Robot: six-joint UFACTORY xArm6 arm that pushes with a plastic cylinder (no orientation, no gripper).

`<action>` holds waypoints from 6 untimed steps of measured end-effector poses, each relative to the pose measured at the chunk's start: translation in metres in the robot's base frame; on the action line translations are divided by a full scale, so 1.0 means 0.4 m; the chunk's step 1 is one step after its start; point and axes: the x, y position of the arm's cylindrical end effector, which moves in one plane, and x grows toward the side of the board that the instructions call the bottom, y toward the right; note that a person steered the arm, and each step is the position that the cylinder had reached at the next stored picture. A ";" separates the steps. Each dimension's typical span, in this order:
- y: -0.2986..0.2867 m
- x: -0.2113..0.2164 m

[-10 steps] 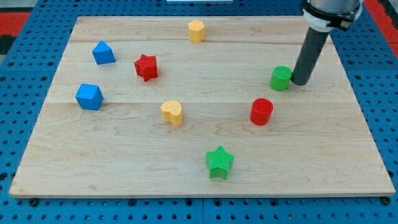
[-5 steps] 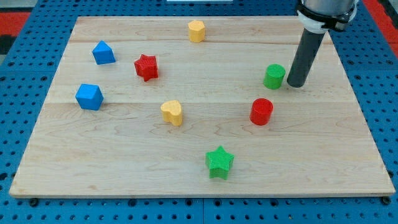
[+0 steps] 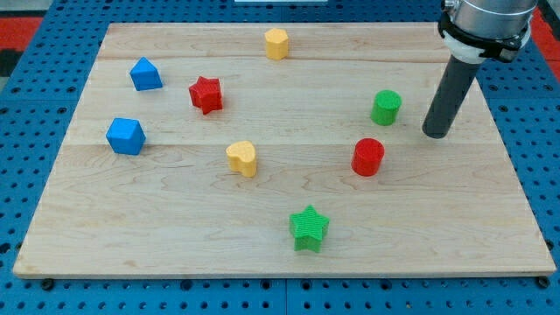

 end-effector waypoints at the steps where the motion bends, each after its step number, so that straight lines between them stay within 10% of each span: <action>1: 0.002 -0.003; 6: 0.021 0.015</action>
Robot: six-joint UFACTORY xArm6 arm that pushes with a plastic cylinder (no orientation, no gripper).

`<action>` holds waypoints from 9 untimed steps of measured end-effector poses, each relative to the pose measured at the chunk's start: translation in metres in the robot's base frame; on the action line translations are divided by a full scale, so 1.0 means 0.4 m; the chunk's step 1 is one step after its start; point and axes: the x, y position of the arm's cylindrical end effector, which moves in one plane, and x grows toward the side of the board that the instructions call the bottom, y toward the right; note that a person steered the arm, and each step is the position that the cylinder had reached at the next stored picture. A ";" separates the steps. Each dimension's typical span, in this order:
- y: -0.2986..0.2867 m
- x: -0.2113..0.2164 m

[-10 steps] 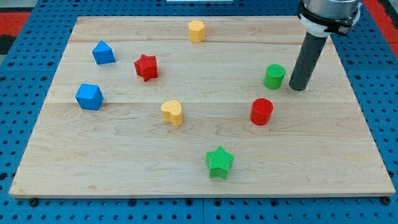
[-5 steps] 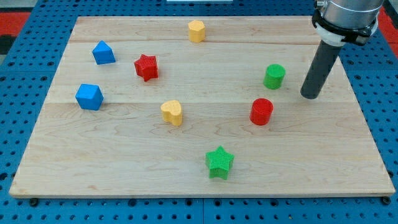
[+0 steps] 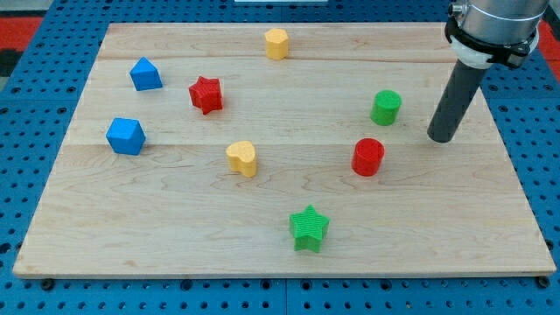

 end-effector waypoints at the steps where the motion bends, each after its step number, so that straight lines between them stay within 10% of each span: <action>1: 0.025 0.000; 6: 0.055 -0.280; 9: -0.288 -0.315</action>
